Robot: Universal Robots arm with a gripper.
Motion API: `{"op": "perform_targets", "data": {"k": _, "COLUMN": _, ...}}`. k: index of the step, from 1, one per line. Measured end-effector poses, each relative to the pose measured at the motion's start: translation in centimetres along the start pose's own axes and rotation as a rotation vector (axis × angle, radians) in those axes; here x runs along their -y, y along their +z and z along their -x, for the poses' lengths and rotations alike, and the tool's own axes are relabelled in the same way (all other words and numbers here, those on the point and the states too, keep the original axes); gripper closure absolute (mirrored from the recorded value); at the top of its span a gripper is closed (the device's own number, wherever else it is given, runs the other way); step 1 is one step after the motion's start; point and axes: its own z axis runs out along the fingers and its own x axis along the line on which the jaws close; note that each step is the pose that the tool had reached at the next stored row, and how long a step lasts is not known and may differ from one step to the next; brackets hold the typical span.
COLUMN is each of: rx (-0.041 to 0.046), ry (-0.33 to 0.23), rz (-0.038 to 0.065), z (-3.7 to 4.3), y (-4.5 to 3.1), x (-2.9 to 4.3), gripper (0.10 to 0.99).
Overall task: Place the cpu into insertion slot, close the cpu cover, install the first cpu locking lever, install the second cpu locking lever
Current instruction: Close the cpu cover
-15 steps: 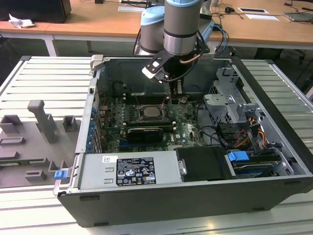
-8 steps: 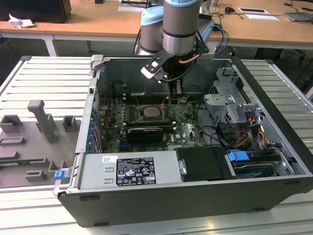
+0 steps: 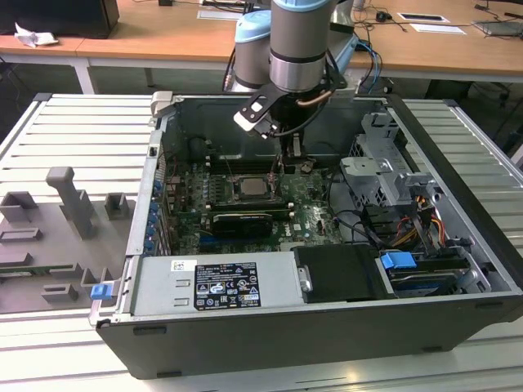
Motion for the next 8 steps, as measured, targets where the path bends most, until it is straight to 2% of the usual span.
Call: {"op": "perform_targets", "data": {"k": 8, "rx": 0.0000, "ry": 0.000, "rz": 0.000, "z": 0.00, "y": -0.03, "x": 0.37, "gripper": 0.980}}
